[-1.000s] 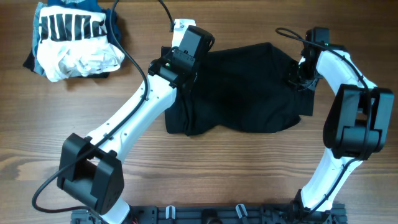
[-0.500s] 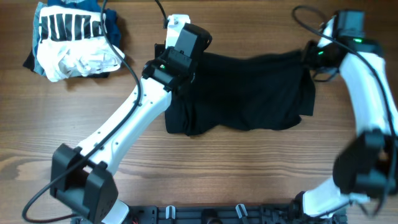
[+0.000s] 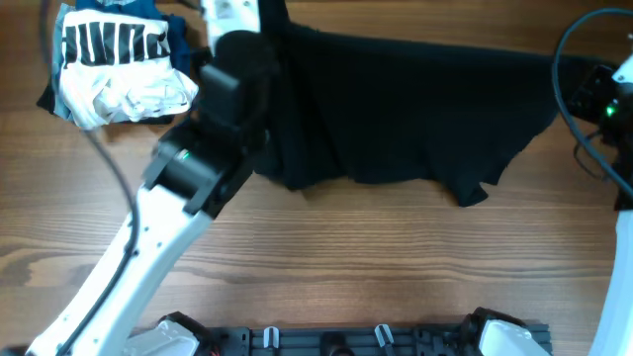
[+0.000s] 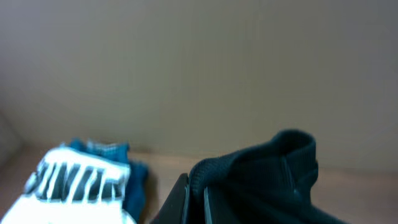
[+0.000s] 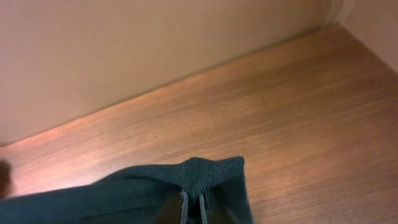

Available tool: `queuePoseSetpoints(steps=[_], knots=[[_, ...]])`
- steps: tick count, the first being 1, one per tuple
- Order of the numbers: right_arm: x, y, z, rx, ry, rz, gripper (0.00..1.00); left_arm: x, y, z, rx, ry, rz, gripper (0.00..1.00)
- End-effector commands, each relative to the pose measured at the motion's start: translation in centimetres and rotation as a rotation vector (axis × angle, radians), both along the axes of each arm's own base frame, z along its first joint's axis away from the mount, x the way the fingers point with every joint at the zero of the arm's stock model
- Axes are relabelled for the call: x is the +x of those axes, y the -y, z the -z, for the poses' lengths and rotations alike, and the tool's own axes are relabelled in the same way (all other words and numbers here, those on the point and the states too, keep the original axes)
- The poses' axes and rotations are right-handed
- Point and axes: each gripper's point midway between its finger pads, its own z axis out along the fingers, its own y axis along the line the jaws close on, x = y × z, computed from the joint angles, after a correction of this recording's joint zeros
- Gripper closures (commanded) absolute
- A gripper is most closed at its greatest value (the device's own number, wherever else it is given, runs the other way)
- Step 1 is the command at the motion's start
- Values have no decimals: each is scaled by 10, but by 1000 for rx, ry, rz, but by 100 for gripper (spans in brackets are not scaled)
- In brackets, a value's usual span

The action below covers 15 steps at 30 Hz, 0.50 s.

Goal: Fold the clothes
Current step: 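Lift the shirt with both grippers and lay it flat on the table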

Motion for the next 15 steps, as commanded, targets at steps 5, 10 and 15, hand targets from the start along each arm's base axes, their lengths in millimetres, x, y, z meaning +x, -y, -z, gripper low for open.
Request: queuePoseSetpoints(steps=[5,10,15], knots=[[-37,-1,-98,-71,202,8,96,-71,-78,-125,-52,347,-122,96],[-75,-8,-137,-95,233,30,96,-109,-98,-147,-50,403,-127,96],[-109,-15,-137,-102,168,56,96,-148,-116,-151,-44,400,-121,96]])
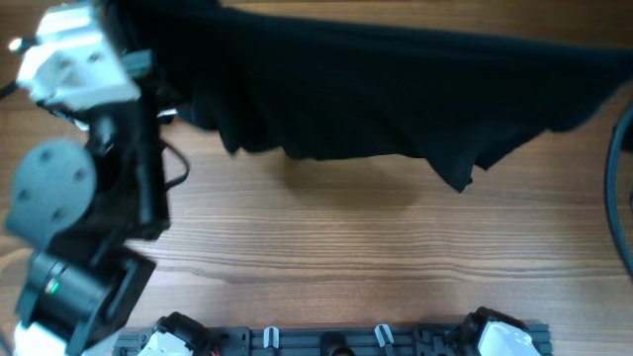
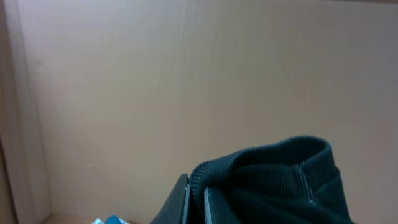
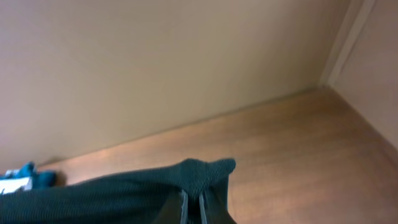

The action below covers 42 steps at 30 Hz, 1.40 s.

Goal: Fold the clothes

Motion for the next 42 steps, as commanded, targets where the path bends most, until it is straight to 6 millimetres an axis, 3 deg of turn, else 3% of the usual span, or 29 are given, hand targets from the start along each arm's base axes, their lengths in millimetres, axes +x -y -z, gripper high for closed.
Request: queuePoseSetpoints(steps=[1,5,7,10,16,19,23,26,30,33,34,36,37,38,39,40,42], knots=[[-19,15,0,-45,-40,101,96,-42,-34,-15,-20,39,-72,96],[-21,19,29,-30,-174,112,96,-51,-29,-15,-20,38,-32,96],[-11,24,51,-23,-274,92,96,-38,-21,-7,2,2,-27,96],[11,33,91,14,-448,64,96,-4,0,22,70,-112,-27,96],[79,57,171,59,-698,-15,96,84,43,127,118,-417,-51,96],[121,67,214,74,-766,-46,96,130,61,200,121,-583,-49,96],[185,73,287,83,-826,-87,96,187,85,280,122,-687,-11,96],[232,80,339,70,-809,-101,96,227,101,319,97,-656,7,96],[277,86,403,61,-781,-104,96,279,124,357,27,-499,22,96],[296,91,427,63,-747,-89,96,296,138,370,-11,-420,64,85],[301,93,430,66,-731,-80,96,300,141,373,-21,-399,79,74],[313,97,433,73,-690,-59,96,306,150,377,-37,-364,121,31],[318,98,431,79,-667,-47,95,307,151,377,-40,-358,131,18],[323,100,428,79,-640,-38,89,308,151,375,-44,-349,138,0],[327,101,425,82,-620,-30,65,309,148,374,-46,-344,134,0],[329,101,423,80,-611,-30,32,310,145,370,-44,-332,130,0],[329,99,417,85,-605,-38,9,311,137,361,-35,-322,111,0]])
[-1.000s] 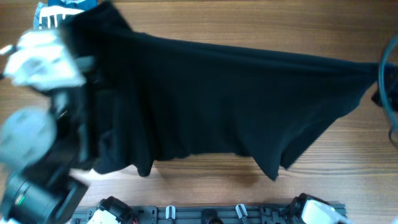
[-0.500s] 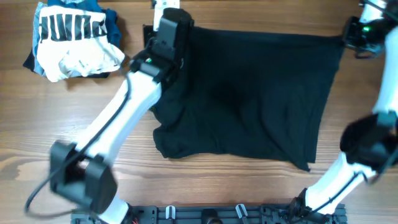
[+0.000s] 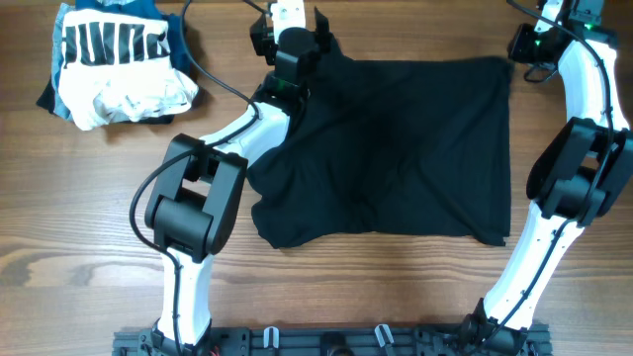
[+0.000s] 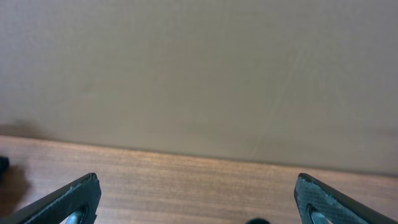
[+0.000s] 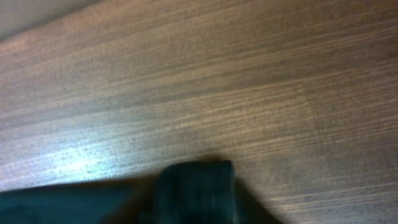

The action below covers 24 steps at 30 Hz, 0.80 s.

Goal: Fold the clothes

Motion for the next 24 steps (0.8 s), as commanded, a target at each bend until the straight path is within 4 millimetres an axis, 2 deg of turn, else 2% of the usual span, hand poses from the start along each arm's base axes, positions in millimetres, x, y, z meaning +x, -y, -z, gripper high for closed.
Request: queuePoseSetpoints(steps=[1,3,5,6,8,11,12,15,16,17,19,21,24], knots=[[-1,-2,-7,24,3,16,5,4,-15,-23,28,25,-13,0],[-6,-10,-25,57,14,-6,0,-4,-21,-42,56,1,-12,0],[-15,-21,-51,98,26,-26,0,-19,-26,-62,75,-44,-9,0],[-30,-32,-75,156,17,-8,0,-36,-28,-73,100,-107,4,0],[-51,-43,-100,196,-7,-2,0,-67,-32,-80,145,-217,26,0],[-96,-58,-133,230,-81,7,2,-116,-39,-83,150,-374,56,0],[-115,-64,-145,239,-110,10,7,-133,-40,-82,108,-426,65,0],[-155,-74,-170,199,-162,24,12,-179,-45,-72,-3,-590,68,0],[-168,-71,-175,166,-190,74,16,-190,-51,-66,-27,-639,41,0],[-186,-63,-180,128,-229,171,16,-207,-60,-56,-53,-713,-8,0],[-213,-62,-190,99,-262,226,15,-231,-71,-40,-83,-821,-84,0],[-230,-71,-196,123,-263,219,15,-254,-79,-23,-85,-928,-143,0],[-250,-83,-193,127,-274,198,15,-275,-85,-3,-85,-1021,-180,0]])
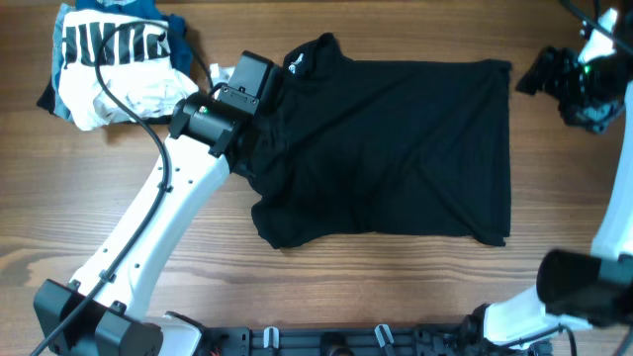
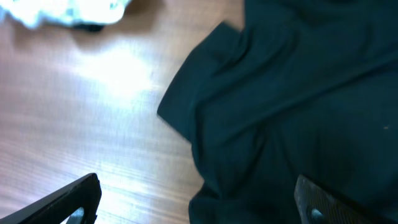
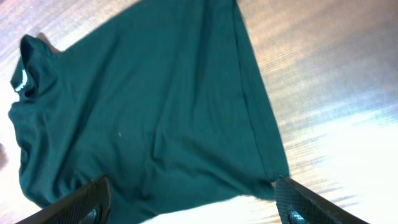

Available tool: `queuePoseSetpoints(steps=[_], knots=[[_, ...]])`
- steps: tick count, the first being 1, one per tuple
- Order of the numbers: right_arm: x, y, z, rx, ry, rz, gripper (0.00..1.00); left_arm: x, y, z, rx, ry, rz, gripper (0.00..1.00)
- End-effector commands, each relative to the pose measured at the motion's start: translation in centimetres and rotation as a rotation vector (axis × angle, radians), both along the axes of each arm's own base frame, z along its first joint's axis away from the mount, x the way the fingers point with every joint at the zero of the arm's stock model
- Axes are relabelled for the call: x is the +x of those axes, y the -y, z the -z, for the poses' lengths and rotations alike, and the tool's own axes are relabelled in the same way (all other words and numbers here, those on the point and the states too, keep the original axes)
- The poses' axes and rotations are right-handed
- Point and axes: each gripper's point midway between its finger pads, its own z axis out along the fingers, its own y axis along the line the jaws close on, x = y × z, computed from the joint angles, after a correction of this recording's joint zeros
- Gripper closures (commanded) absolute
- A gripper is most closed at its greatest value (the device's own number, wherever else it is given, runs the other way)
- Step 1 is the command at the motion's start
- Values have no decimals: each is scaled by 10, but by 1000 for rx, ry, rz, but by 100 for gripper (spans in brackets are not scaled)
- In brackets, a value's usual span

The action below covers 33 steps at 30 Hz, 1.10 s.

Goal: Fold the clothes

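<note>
A black T-shirt [image 1: 396, 148] lies spread flat on the wooden table, collar at the far left and lower left hem rumpled. My left gripper [image 1: 249, 77] hovers open over the shirt's left sleeve edge; in the left wrist view the dark cloth [image 2: 292, 93] lies below the wide-apart fingers [image 2: 71, 200], and nothing is held. My right gripper [image 1: 550, 73] is open beyond the shirt's far right corner. The right wrist view looks down on the whole shirt [image 3: 143, 112] between its spread fingers [image 3: 311, 202].
A heap of white, blue and black clothes [image 1: 119, 54] lies at the far left corner, its white edge showing in the left wrist view [image 2: 62, 9]. Bare wood [image 1: 326, 287] runs along the near side. A black rail [image 1: 326, 341] lines the front edge.
Both grippers have come away from the shirt's far edge. The left one is now over the left sleeve, the right one off to the right. The shirt lies as it did.
Both grippers were shut on the shirt's top corners, holding it hanging over the table. Then it was held higher and stretched wide. Later it lay spread flat with the grippers at its far edge, the left one open. Now both are open and off it.
</note>
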Motion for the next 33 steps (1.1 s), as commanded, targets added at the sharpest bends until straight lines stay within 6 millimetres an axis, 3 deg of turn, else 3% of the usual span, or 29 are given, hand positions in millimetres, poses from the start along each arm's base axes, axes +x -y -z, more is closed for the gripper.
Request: queuePoseSetpoints(steps=[1,5,9,13,16,23,27,29,30,33], knots=[[-26,-10,1,-23,-6,6,14,-26,1,31,-60,-111,-92,0],[-35,-24,30,-14,-24,-30,11,-42,14,77,-134,-198,-64,2],[-29,-41,66,56,-36,-74,11,-66,12,123,-149,-277,-69,16],[-22,-49,84,102,-17,-88,10,-84,8,144,-164,-314,-165,20],[-17,-48,86,99,-1,-91,10,-88,18,160,-182,-291,-132,33],[-9,-47,84,93,35,-89,10,-96,31,184,-202,-257,-75,58],[-7,-46,83,91,42,-90,10,-99,29,187,-196,-267,-77,65],[-6,-46,83,90,46,-90,10,-99,29,187,-197,-265,-78,91],[-6,-46,83,89,47,-90,10,-98,29,187,-199,-262,-77,96],[-5,-46,82,87,52,-92,10,-76,37,174,-227,-178,-64,96]])
